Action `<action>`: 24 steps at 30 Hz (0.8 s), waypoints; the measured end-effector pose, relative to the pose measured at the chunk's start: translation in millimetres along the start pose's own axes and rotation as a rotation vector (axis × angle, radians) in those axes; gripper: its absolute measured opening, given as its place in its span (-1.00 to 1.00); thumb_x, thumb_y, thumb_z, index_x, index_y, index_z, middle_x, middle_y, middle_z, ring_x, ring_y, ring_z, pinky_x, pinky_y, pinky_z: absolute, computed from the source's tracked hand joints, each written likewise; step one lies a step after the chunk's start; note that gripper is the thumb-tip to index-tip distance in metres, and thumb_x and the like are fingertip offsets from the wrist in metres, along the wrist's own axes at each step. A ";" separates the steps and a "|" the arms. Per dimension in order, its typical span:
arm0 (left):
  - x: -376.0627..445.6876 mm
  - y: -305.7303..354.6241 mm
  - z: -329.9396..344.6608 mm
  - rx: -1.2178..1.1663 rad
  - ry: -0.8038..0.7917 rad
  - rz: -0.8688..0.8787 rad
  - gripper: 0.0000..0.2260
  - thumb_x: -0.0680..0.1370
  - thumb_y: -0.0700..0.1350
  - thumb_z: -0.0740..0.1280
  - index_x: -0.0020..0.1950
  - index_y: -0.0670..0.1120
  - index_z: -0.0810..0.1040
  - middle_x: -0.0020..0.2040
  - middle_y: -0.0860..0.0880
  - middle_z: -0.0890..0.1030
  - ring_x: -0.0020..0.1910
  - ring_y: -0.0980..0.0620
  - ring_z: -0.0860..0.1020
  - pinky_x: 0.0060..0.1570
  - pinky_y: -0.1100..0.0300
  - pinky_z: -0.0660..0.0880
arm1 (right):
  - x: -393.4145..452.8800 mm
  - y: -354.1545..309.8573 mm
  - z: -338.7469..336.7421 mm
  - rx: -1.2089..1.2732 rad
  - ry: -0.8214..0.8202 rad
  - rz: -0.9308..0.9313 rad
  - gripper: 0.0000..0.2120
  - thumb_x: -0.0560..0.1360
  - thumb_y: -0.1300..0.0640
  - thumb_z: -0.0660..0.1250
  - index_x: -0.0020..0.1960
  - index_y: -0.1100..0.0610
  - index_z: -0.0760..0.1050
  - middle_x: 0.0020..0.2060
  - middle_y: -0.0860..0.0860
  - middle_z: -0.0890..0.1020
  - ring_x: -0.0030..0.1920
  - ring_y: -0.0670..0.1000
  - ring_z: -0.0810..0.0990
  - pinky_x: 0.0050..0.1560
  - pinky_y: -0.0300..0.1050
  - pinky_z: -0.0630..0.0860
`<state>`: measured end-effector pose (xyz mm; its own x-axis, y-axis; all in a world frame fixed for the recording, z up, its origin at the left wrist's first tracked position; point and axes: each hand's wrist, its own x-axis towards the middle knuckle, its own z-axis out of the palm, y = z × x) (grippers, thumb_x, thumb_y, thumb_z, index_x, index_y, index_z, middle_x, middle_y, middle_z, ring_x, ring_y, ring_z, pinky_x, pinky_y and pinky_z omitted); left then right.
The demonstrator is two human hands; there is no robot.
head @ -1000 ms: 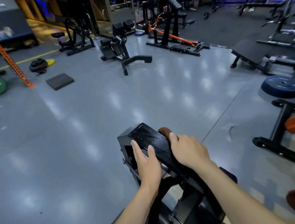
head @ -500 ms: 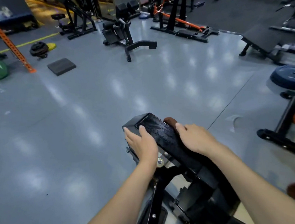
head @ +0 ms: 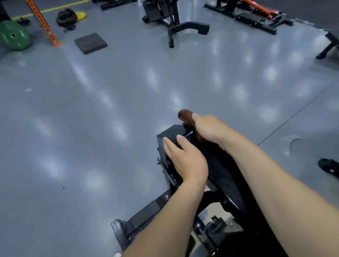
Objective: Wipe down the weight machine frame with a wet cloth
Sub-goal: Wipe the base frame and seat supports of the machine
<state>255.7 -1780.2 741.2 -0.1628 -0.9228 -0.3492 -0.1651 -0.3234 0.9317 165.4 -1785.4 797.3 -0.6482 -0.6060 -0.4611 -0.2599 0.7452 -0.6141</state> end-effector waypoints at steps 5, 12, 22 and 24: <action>-0.5 5.8 -2.5 0.018 0.000 -0.005 -0.49 0.75 0.04 0.02 0.69 -0.05 0.06 0.68 0.07 0.07 0.62 0.16 0.07 0.32 0.43 -0.03 | 35.4 -54.5 2.4 -0.369 -0.265 -0.027 -0.53 0.63 -0.11 0.17 0.35 0.15 0.58 0.27 0.14 0.61 0.26 0.19 0.59 0.34 0.04 0.47; -3.0 10.2 -7.6 -0.040 -0.056 -0.024 -0.48 0.75 0.07 0.01 0.70 -0.02 0.03 0.68 0.12 0.02 0.62 0.20 0.04 0.39 0.37 -0.02 | 53.3 -57.2 12.2 -0.590 -0.342 -0.080 -0.45 0.50 -0.28 0.12 0.39 -0.13 0.54 0.26 -0.02 0.60 0.18 0.11 0.58 0.29 0.02 0.45; 13.1 -3.4 -56.0 -0.224 -0.156 -0.143 -0.55 0.61 0.16 0.13 0.34 -0.01 0.59 0.31 0.07 0.62 0.26 0.09 0.56 0.35 0.08 0.43 | -8.2 -23.1 24.2 -0.573 0.126 -0.203 -0.57 0.55 -0.09 0.03 0.30 -0.16 0.53 0.29 0.02 0.60 0.24 0.18 0.55 0.06 0.02 0.41; 23.2 -10.5 -78.7 -0.270 -0.089 -0.248 -0.72 0.66 0.04 0.14 0.00 0.02 0.63 -0.03 0.12 0.66 -0.04 0.14 0.58 0.05 0.18 0.47 | -17.9 -30.1 37.0 -0.660 0.174 -0.243 -0.63 0.58 -0.05 0.06 0.23 -0.08 0.57 0.23 0.05 0.62 0.20 0.18 0.55 -0.01 0.00 0.34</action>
<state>330.2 -1814.7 731.2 -0.2358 -0.7914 -0.5640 0.0500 -0.5895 0.8063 211.4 -1807.3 800.4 -0.6075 -0.7637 -0.2184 -0.7533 0.6412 -0.1465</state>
